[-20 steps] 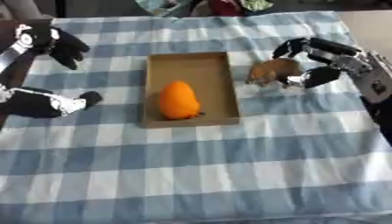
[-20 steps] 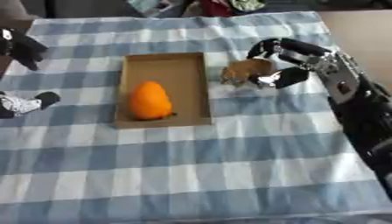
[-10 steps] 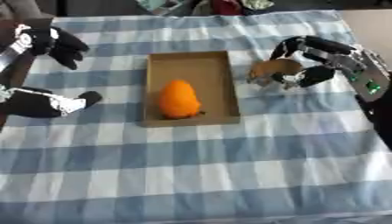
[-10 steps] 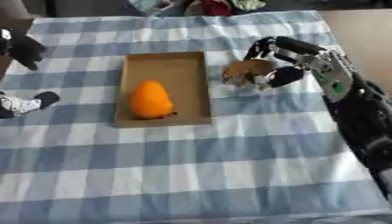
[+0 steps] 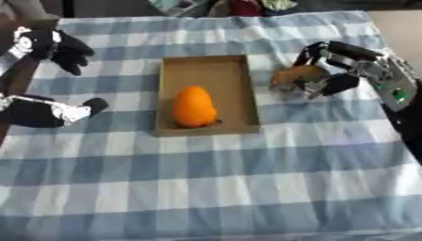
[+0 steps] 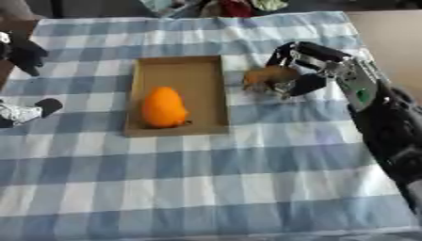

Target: Pick up objects on the table and place them in the box.

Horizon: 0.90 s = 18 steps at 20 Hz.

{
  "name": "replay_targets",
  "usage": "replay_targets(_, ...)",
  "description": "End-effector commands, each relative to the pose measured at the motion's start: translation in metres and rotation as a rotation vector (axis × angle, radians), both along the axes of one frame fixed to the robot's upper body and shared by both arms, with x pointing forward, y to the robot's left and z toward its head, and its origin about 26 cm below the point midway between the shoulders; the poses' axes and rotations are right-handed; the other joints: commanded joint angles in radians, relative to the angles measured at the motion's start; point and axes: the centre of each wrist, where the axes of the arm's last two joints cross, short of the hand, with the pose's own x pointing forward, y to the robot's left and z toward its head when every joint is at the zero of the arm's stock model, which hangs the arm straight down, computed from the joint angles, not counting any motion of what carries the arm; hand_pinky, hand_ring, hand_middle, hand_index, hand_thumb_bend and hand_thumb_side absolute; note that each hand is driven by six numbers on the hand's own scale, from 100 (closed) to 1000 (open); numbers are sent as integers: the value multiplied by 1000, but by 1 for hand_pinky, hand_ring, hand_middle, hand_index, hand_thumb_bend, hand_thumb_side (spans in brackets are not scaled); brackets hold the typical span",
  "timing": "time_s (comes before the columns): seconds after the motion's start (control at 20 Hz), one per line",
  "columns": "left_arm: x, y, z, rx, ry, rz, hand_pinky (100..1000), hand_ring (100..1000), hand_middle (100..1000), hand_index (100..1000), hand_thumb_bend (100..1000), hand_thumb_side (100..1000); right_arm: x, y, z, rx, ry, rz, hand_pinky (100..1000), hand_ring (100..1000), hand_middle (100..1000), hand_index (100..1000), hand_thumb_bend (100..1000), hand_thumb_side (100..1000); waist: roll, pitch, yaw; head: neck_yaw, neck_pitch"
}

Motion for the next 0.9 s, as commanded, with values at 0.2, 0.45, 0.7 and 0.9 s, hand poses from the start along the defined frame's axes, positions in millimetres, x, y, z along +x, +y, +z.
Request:
replay_targets(0.2, -4, 3, 10, 13, -34, -2, 621, 541, 541, 710, 549, 100, 2, -8, 11, -36, -30, -17, 642, 695, 649, 695, 175, 490, 2, -17, 2, -4, 2)
replay_targets(0.45, -4, 3, 10, 12, -35, 0, 620, 540, 540, 710, 546, 100, 2, -6, 16, -12, -66, 1, 552, 573, 518, 576, 100, 361, 1, -18, 1, -3, 2)
replay_targets(0.7, -4, 3, 10, 10, -36, 1, 621, 540, 540, 710, 543, 100, 3, 1, 30, 27, -114, 42, 544, 548, 491, 550, 100, 317, 0, -19, -1, -8, 2)
replay_targets(0.9, -5, 4, 10, 8, -38, 2, 621, 540, 540, 710, 542, 100, 4, 6, 46, 57, -145, 66, 542, 546, 488, 547, 100, 308, -1, -21, -1, -12, 2)
